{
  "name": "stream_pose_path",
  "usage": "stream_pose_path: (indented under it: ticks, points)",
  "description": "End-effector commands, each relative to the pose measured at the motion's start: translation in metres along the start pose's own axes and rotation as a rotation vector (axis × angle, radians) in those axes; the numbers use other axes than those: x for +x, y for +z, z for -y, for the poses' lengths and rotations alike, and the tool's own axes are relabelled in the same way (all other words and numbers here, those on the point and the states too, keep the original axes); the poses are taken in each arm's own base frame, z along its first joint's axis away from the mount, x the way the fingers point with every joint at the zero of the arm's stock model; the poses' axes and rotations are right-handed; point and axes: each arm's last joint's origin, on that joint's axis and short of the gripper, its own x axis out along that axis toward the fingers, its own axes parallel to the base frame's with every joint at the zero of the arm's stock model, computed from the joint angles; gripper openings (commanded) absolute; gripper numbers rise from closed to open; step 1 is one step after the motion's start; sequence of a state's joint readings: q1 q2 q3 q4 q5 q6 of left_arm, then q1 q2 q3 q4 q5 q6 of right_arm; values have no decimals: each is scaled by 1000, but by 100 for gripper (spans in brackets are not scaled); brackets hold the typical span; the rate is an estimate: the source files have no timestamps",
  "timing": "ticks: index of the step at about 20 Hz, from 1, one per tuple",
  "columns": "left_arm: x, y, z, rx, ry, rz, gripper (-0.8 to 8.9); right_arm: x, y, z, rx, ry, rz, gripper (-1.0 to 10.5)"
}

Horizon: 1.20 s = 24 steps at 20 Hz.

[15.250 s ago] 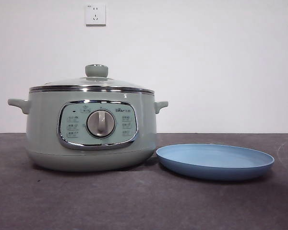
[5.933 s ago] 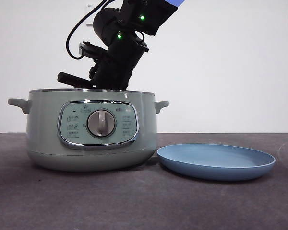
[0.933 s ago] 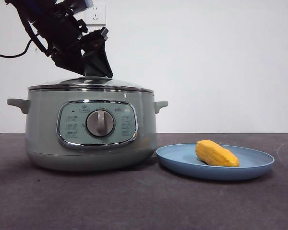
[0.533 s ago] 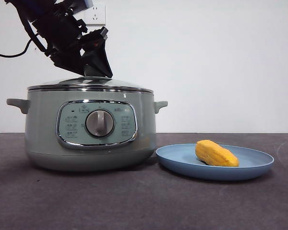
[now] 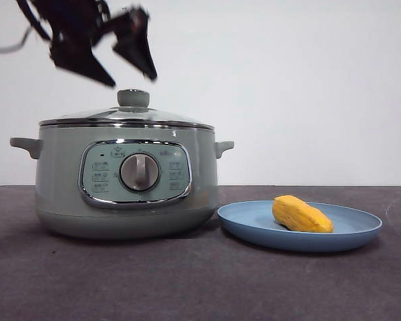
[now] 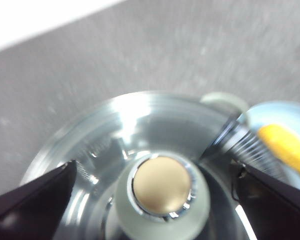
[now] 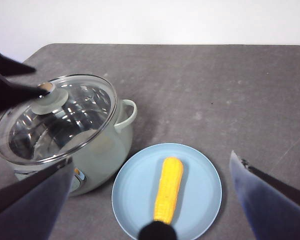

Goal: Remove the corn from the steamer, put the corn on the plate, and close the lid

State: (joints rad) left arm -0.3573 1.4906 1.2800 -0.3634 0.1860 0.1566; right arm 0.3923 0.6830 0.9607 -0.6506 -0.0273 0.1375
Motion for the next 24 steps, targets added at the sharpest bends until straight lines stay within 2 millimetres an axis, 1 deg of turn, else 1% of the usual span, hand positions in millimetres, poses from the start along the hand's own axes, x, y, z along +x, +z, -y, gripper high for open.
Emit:
stream_pose_path:
  ticks: [1,6,7,10,13,16,17,18,19,20,21,22,23,24]
  points:
    - [-29,11,4,2,-1,5,566,0,-3,-1,-22,33,-25,598]
    - [-84,19,15,-31,-30,-54,562,2,-10,-2,-35,105,-105,597]
    - [-99,18,18,-40,-51,-71,562,3,-11,-3,-35,124,-130,597]
    - [-133,15,27,-59,-113,-104,562,4,-16,-4,-30,187,-191,595]
    - [-161,7,35,-69,-175,-114,561,5,-20,-5,-21,241,-247,595]
    - [-181,0,40,-76,-206,-126,559,5,-24,-5,-16,261,-288,594]
    - [-186,-2,42,-81,-208,-132,538,5,-24,-5,-15,260,-297,594]
    - [-190,-5,43,-89,-207,-141,474,5,-25,-5,-13,258,-305,592]
    - [-194,-7,44,-94,-209,-150,375,5,-26,-5,-11,257,-314,562]
    - [-196,-9,45,-97,-210,-160,271,5,-27,-5,-9,256,-322,491]
    - [-198,-10,45,-100,-211,-170,139,4,-28,-5,-7,254,-332,371]
    - [-199,-12,46,-103,-212,-181,18,4,-28,-4,-6,253,-341,221]
    - [-199,-12,46,-105,-213,-188,-19,4,-29,-4,-6,253,-344,87]
    - [-200,-13,46,-107,-214,-197,-4,4,-29,-4,-6,252,-344,-35]
